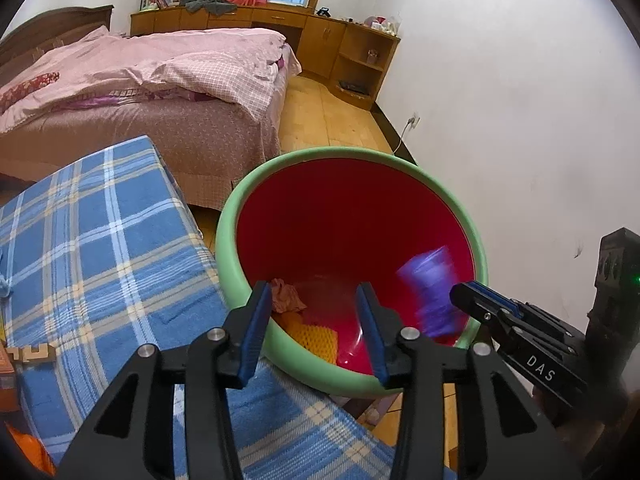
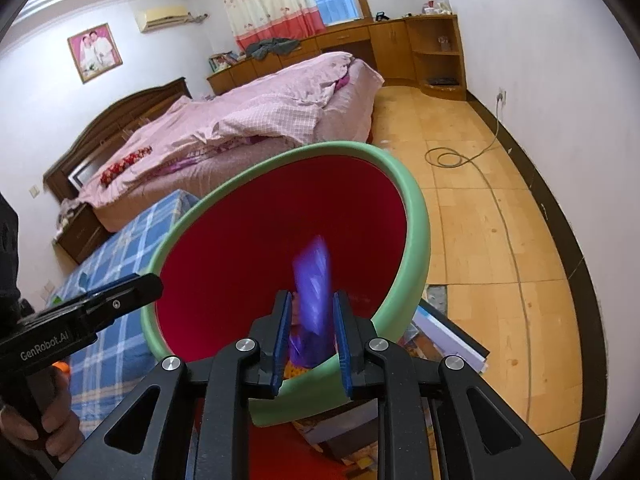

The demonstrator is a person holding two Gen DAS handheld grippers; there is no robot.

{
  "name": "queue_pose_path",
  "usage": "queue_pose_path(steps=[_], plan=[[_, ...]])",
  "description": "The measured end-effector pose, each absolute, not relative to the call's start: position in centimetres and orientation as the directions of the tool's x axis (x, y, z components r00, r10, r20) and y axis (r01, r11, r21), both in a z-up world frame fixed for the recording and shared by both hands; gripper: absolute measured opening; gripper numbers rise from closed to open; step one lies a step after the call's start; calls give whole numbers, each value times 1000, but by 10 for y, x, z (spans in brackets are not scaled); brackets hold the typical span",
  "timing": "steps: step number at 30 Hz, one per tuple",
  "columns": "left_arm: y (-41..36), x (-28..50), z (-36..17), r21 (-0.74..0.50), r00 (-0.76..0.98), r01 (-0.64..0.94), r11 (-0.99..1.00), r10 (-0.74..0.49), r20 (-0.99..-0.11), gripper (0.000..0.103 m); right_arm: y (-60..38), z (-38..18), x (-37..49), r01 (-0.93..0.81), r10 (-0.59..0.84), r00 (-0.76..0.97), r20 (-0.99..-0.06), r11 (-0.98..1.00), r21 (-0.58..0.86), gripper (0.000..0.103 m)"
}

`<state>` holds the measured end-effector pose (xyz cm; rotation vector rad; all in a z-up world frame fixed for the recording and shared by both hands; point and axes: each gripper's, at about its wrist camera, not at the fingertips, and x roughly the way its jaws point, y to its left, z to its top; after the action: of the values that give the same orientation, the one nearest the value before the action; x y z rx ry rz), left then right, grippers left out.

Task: Collect trash
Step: 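Carry both items over the red bucket and open both tools to drop them, then move both open tools back over the remaining trash on the bed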

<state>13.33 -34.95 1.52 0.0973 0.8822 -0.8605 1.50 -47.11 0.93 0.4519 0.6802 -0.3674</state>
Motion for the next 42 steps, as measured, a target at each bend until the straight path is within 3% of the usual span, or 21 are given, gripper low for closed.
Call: queue_pose_path(steps=[6,11,21,25,42], plan=[[-335,134,20,-277,340,667,692,-613,-713,44,-466,20,5,454,-176,741,-648,843,290,26],[-317,125,31,-267,364,648,713,-598,-715,44,-455,34,-6,436,-169,765,-621,847,306,40],[-260,97,60,-273,417,609,745,-594,-688,44,-405,57,-19,342,-99,808,-580,881,327,44],[-234,87,66,-254,450,585,770,-569,-689,44,-386,61,-22,305,-64,821,-568,889,342,50],[-103,78,46,-190,570,355,916,-372,-733,44,-315,58,-16,188,67,810,-583,911,366,51]])
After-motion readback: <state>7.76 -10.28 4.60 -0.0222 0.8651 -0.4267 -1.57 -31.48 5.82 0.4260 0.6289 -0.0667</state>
